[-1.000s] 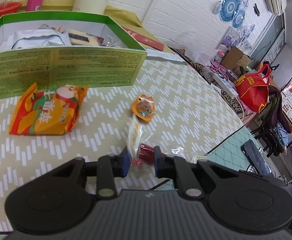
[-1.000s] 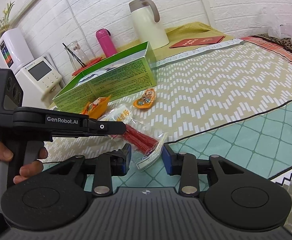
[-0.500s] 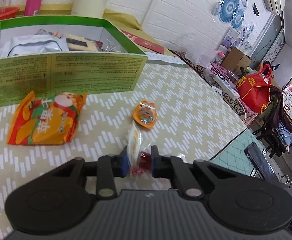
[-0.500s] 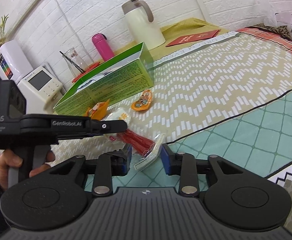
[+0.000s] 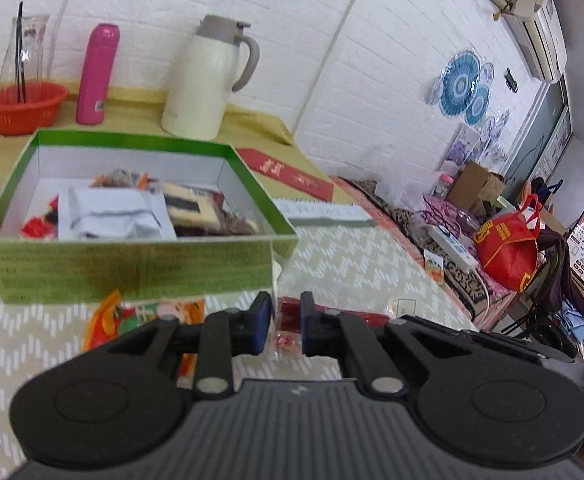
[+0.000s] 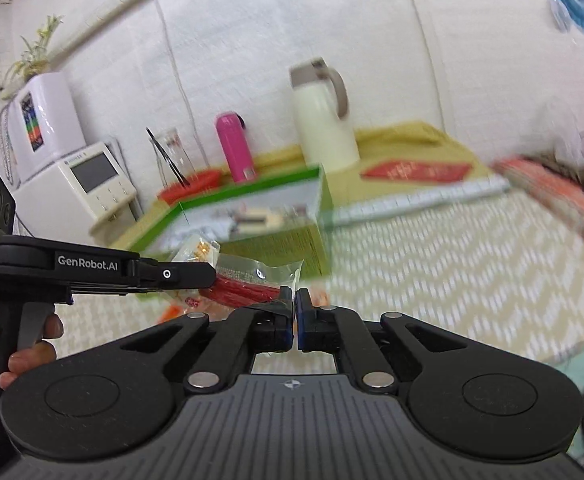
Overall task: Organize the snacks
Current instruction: 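Carry the sausage packet into the box and open the right tool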
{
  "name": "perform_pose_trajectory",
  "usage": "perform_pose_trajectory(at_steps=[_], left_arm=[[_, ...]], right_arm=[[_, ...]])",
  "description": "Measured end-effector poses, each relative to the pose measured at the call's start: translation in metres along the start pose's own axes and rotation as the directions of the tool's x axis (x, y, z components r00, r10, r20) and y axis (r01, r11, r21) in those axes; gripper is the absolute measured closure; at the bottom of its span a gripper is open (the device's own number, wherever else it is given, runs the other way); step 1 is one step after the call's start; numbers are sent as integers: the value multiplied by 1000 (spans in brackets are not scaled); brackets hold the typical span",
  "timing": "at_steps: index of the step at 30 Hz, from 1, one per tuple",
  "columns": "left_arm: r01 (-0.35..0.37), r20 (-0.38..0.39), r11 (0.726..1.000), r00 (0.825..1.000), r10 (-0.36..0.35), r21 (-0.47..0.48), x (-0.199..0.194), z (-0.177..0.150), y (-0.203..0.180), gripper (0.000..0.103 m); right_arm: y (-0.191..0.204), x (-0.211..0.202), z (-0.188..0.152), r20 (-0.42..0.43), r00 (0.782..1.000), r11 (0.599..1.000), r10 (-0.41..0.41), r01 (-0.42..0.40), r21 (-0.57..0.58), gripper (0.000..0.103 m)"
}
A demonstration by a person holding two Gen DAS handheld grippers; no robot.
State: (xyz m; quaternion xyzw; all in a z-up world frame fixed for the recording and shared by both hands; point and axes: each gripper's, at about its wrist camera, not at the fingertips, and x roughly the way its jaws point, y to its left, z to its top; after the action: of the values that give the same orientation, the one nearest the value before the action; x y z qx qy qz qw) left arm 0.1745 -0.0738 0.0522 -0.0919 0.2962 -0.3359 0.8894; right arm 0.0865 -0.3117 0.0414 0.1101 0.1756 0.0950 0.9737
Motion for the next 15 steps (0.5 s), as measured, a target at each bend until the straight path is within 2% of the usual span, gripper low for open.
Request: perform_pose_trajectory(at_steps=[3,7,15], left_arm=[[-25,36,1000,999,26,-2,-1,20,6,102],[-64,43,998,997,64,-21,11,39,21,102],[-128,11,990,992,129,-53,47,58,52,102]], right_arm=[[8,17,20,42,999,999,8,-6,-43,98],[10,49,38,59,998,998,26,-23,-61,98],[6,105,44,24,999,997,24,-22,-77,98]])
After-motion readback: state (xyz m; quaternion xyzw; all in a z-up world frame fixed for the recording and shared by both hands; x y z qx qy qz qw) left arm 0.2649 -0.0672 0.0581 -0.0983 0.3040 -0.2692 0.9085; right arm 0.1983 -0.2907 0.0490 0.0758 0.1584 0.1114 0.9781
